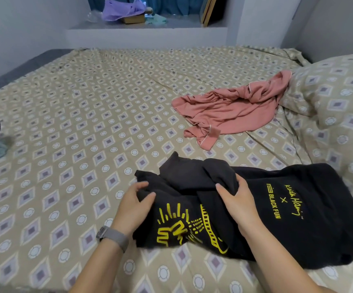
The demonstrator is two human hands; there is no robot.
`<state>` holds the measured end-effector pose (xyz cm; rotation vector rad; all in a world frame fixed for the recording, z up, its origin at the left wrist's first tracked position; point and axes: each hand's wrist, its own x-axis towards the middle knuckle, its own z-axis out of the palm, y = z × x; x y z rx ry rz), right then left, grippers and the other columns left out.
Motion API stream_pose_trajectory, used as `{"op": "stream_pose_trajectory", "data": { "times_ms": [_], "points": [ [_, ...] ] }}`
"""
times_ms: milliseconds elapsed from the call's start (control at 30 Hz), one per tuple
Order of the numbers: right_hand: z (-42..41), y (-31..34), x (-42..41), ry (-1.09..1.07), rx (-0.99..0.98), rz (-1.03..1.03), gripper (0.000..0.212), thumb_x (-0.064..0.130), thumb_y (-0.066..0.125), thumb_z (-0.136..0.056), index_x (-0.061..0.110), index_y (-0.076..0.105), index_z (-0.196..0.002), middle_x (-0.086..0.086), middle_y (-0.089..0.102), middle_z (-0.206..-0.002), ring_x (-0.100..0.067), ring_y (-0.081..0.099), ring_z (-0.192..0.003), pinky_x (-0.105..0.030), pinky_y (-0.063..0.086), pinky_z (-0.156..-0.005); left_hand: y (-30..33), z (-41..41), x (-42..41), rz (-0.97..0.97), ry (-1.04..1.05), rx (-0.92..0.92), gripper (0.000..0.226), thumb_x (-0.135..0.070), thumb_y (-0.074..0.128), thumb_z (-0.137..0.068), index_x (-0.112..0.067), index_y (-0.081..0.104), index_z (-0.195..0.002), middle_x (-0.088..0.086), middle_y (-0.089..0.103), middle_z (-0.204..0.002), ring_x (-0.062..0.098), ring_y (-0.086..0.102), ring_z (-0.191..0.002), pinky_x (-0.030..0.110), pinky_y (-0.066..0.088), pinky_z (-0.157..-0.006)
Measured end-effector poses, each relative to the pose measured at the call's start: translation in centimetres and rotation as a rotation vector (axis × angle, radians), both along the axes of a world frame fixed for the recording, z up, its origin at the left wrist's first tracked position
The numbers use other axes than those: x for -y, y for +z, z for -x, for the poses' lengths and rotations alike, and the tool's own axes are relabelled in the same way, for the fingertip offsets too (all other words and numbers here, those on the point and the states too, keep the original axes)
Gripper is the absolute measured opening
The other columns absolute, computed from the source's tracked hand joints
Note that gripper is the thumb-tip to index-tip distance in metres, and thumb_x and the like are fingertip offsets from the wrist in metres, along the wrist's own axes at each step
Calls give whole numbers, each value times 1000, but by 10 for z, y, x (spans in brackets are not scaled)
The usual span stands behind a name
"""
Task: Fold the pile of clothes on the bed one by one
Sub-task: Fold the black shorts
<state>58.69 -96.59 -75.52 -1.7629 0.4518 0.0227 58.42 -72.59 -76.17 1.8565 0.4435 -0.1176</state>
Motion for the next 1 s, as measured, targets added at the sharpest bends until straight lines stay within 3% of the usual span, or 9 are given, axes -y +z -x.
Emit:
{"op": "stream_pose_trajectory", "data": {
  "times_ms": [100, 233, 300, 367, 433, 567, 700, 900, 1000],
  "points": [
    [-3, -4, 4, -54, -2, -16, 69, 27, 65, -91, 24, 28, -149, -3, 51, -138, -19, 48, -128, -36, 41, -106, 5, 1, -24, 38, -55, -3, 45, 6, 56, -89, -20, 48, -125, 9, 63, -107, 14, 62, -84, 26, 50, -73],
    [-3, -5, 4, -37, -15, -24, 67, 25, 64, -92, 26, 27, -149, -1, 51, -137, -18, 50, -124, -36, 43, -104, -3, 24, -48, -228, -611, -602, 68, -9, 69, -84, -29, 28, -134, 1, 59, -106, 18, 63, -76, 27, 54, -56],
    [-1, -3, 2, -12, -11, 2, 65, 21, 62, -93, 23, 28, -149, 3, 50, -133, -14, 50, -116, -29, 42, -96, -6, 23, -46, -432, -551, -493, 56, -20, 70, -83, -27, 34, -126, -2, 58, -98, 12, 57, -71, 20, 48, -57],
    [-1, -2, 0, -3, -12, 18, 67, 20, 63, -92, 22, 27, -149, 5, 50, -127, -12, 49, -110, -27, 40, -92, -7, 11, -42, -528, -281, -266, 42, -29, 68, -84, -16, 47, -117, 0, 61, -102, 16, 57, -86, 24, 45, -74],
    [0, -2, -1, 3, -21, 22, 74, 21, 69, -87, 24, 27, -149, 6, 50, -125, -12, 50, -110, -28, 42, -92, -6, -4, -37, -373, -52, -203, 39, -44, 68, -83, -13, 56, -103, 8, 64, -98, 25, 60, -96, 30, 43, -82],
    [-3, -3, -1, -5, -37, 69, 97, 35, 84, -72, 22, 27, -149, 3, 50, -135, -16, 51, -122, -35, 44, -103, -8, -30, -22, -100, 39, -210, 47, -52, 69, -81, -10, 56, -65, 1, 57, -63, 21, 56, -65, 29, 43, -60],
    [-8, -9, 2, -79, -32, 135, 103, 39, 86, -69, 20, 25, -151, -4, 47, -143, -21, 45, -131, -33, 39, -104, -14, -53, -11, -59, 132, -44, 30, -43, 71, -82, -14, 70, -79, 7, 71, -82, 27, 67, -85, 43, 54, -81],
    [-15, -11, 7, -62, 14, 266, 55, 32, 48, -100, 10, 35, -149, -9, 48, -145, -25, 42, -136, -30, 33, -107, -1, -85, -12, -168, 188, 293, 26, -31, 62, -92, -7, 69, -86, 11, 67, -81, 20, 57, -76, 36, 47, -73],
    [-20, -11, 12, -166, 45, 143, 34, 31, 42, -103, 6, 64, -110, -6, 67, -103, -26, 60, -104, -36, 46, -89, -12, -93, -21, -33, 126, 161, 38, -24, 53, -97, -20, 52, -135, 0, 64, -120, 19, 58, -111, 35, 45, -98]
  ]
}}
